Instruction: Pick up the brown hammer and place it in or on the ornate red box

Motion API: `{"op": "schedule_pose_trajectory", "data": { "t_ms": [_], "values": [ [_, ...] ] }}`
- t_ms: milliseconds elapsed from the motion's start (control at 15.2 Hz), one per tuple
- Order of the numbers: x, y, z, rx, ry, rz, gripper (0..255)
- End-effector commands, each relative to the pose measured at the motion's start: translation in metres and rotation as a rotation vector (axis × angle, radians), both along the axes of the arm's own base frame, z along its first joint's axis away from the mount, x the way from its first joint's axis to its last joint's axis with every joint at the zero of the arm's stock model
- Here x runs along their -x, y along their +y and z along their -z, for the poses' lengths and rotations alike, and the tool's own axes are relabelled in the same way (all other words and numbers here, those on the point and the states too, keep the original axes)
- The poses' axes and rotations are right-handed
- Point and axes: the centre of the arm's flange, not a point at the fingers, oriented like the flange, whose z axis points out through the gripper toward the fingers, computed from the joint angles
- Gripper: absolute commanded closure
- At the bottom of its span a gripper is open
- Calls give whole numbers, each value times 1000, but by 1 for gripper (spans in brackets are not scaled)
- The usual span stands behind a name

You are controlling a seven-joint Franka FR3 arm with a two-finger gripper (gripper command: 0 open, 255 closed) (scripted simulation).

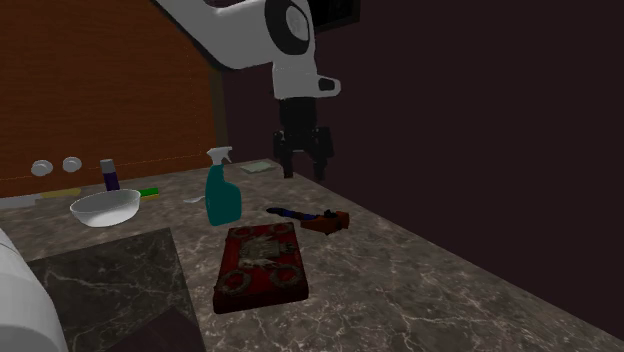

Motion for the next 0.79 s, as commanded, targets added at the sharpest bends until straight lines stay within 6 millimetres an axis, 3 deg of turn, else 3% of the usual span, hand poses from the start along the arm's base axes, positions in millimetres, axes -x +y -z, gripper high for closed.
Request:
{"op": "schedule_pose_trajectory", "data": {
  "t_ms": [0,726],
  "values": [
    [-18,7,18,4,5,6,0],
    [-126,47,115,29,34,38,0]
  ]
}}
